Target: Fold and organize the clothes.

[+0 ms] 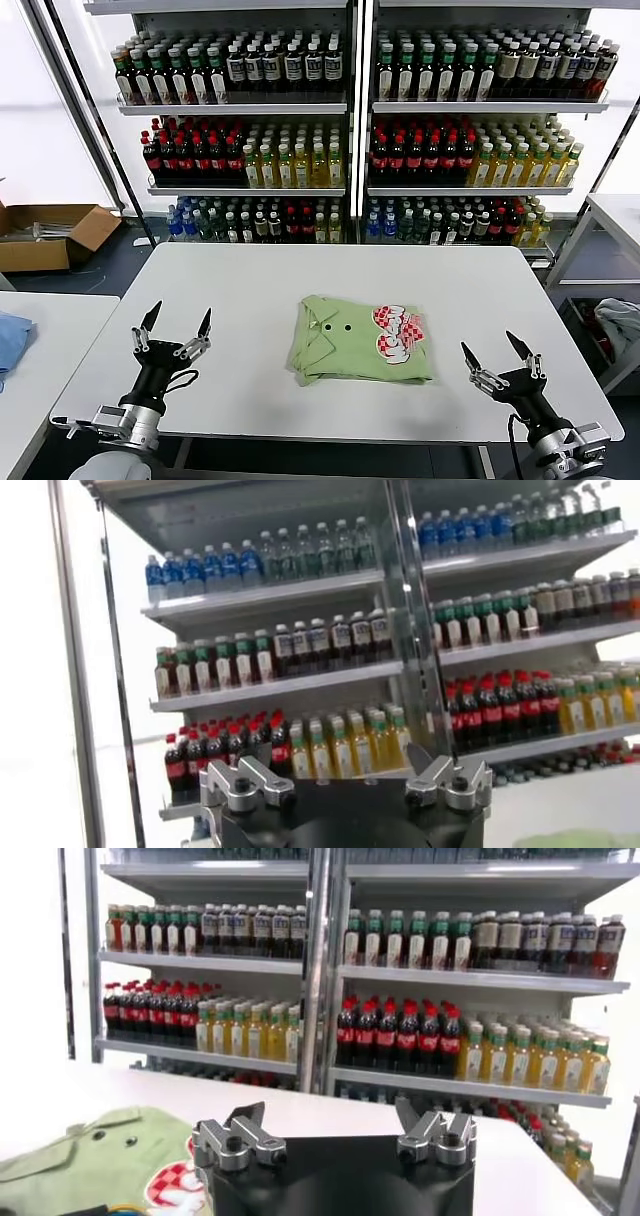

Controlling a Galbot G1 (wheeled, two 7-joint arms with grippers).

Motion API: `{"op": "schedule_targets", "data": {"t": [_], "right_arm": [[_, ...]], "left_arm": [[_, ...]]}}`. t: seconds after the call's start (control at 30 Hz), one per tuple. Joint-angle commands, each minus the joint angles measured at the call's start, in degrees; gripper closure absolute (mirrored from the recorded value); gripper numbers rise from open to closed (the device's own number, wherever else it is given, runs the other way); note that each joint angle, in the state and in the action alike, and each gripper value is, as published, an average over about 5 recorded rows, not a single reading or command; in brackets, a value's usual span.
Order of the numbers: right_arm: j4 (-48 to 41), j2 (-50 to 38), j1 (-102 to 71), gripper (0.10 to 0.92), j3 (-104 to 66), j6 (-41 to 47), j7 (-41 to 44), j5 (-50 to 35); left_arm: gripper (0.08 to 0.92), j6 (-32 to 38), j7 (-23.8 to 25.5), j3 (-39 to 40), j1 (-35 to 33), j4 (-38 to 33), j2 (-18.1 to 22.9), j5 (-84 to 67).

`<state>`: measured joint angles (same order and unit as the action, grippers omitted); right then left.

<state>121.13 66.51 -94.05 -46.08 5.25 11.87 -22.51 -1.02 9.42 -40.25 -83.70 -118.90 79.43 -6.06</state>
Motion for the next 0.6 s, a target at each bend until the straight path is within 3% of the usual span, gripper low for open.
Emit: {"op": "schedule_targets", "data": {"t": [0.03, 0.6], "right_arm": [[0.69, 1.92, -2.67, 0.203, 0.63, -0.75, 0.85, 1.96], [0.51, 2.47, -3.17, 0.203, 1.85, -0.70, 0.93, 3.33]], "left_arm": [[0.177, 4.00, 3.64, -2.24, -3.14, 0.52, 2.46, 4.85], [0.177, 3.61, 4.00, -4.77, -5.32, -1.66, 3.33, 4.51]]}}
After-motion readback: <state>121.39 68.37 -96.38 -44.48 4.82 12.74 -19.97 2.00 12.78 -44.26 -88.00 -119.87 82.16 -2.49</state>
